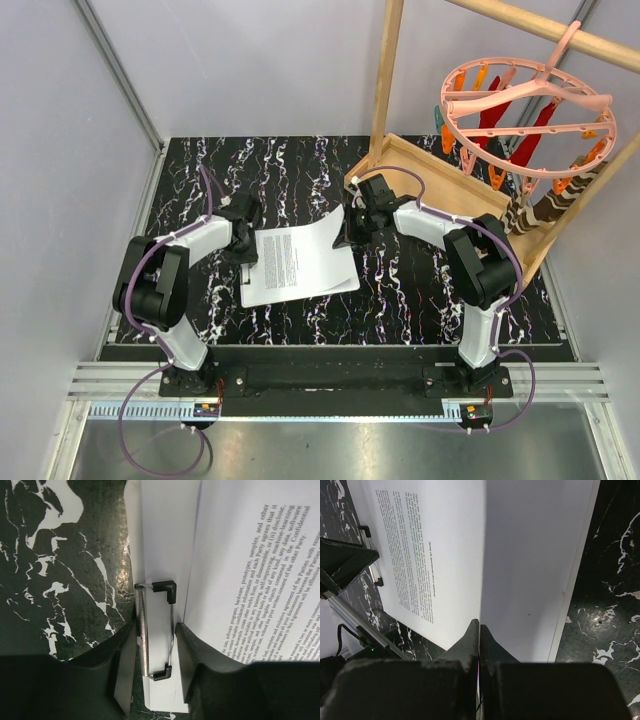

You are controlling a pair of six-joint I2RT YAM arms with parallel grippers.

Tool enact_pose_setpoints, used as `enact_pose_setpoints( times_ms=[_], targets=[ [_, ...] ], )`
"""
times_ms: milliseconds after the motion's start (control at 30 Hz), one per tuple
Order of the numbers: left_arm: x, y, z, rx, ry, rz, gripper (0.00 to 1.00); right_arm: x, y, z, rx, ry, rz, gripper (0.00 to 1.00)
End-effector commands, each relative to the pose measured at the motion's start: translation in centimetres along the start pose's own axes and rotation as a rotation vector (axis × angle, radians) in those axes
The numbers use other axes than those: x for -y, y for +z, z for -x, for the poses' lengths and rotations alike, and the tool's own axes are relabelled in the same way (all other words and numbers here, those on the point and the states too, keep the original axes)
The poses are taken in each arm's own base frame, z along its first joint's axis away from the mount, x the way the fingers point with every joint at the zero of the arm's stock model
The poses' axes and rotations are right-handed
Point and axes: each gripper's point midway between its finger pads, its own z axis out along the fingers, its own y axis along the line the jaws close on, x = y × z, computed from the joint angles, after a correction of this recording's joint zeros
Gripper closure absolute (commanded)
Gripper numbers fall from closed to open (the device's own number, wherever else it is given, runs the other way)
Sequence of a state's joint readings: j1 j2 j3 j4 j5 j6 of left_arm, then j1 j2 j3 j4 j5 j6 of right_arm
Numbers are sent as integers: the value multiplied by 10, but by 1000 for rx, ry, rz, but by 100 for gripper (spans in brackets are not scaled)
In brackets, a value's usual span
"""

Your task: Put the files into the folder

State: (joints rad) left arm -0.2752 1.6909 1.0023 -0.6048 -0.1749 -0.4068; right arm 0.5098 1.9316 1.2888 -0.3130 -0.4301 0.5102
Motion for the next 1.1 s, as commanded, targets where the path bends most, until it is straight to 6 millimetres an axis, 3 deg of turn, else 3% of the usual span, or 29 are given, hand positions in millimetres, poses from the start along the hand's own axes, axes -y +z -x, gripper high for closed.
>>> enact_pose_setpoints(
  times_ms=[0, 133, 233, 400, 600, 667, 733, 767, 800, 867, 933, 1067],
  targets=[
    [-2, 16, -16, -52, 13, 21, 71, -13, -1, 8, 27, -3, 61, 100],
    [10, 2, -6, -3, 13, -80, 92, -15, 2, 1, 10, 7, 83, 100],
    [13, -1, -3, -9, -1, -131, 100, -11, 3, -1, 9, 14, 76, 96],
    [21, -9, 1, 9, -74, -247, 100, -6, 8, -8, -11, 23, 82, 82],
    [17, -10, 1, 18, -59, -242, 100, -3, 10, -10, -14, 27, 80, 83],
    [15, -14, 4, 32, -57, -235, 100, 0, 9, -9, -1, 26, 62, 90],
    [12, -22, 10, 54, -56, -222, 94, 2, 8, -7, 11, 22, 52, 92],
    [12, -24, 12, 56, -50, -222, 87, 3, 8, -7, 9, 21, 52, 92],
    [12, -31, 16, 74, -50, -222, 72, 4, 9, -8, 8, 20, 47, 92],
    [11, -38, 21, 100, -52, -222, 59, 6, 10, -8, 7, 18, 44, 92],
    [11, -47, 28, 135, -53, -230, 50, 9, 12, -12, -3, 19, 38, 92],
    [10, -45, 32, 130, -28, -214, 46, 10, 13, -11, -5, 18, 41, 94]
  ],
)
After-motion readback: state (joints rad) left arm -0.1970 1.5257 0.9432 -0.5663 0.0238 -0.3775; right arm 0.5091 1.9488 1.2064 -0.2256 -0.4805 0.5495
